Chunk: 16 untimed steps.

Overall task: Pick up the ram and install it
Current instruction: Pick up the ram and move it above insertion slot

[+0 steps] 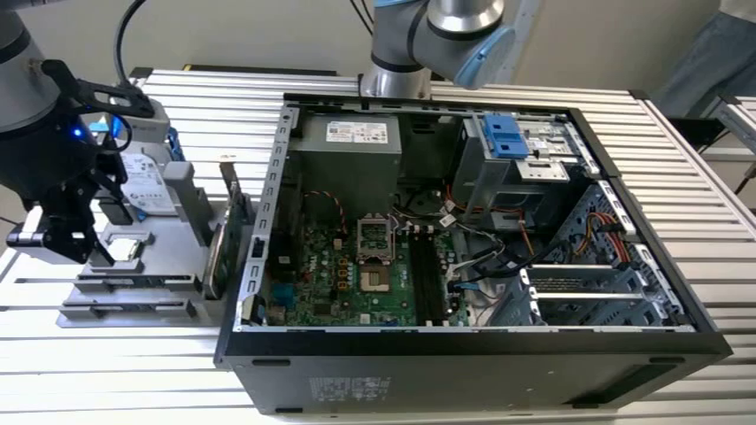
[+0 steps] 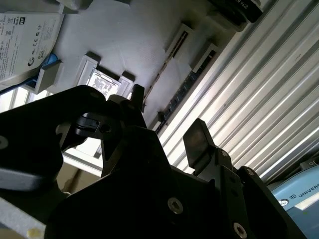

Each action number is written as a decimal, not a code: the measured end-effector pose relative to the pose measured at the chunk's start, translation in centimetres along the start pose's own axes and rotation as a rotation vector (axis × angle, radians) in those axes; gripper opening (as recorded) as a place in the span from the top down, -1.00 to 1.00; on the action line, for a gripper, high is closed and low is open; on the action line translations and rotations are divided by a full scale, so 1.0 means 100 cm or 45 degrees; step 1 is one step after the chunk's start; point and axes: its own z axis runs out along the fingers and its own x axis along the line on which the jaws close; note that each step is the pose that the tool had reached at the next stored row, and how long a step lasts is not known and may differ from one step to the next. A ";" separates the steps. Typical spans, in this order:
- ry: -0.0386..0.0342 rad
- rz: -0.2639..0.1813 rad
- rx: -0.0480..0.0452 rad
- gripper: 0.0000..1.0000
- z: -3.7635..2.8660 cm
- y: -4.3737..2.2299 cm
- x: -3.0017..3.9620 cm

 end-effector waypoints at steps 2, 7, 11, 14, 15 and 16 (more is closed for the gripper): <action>0.0000 0.000 0.000 -1.00 0.0000 0.0000 0.0000; 0.0013 0.000 0.000 -1.00 0.0014 0.0000 0.0000; 0.0023 0.000 0.000 -1.00 0.0030 0.0000 0.0001; 0.0022 0.000 0.000 -1.00 0.0044 -0.0001 0.0001; 0.0022 0.000 0.000 -1.00 0.0050 0.0000 0.0001; 0.0023 0.000 0.000 -1.00 0.0058 0.0000 0.0002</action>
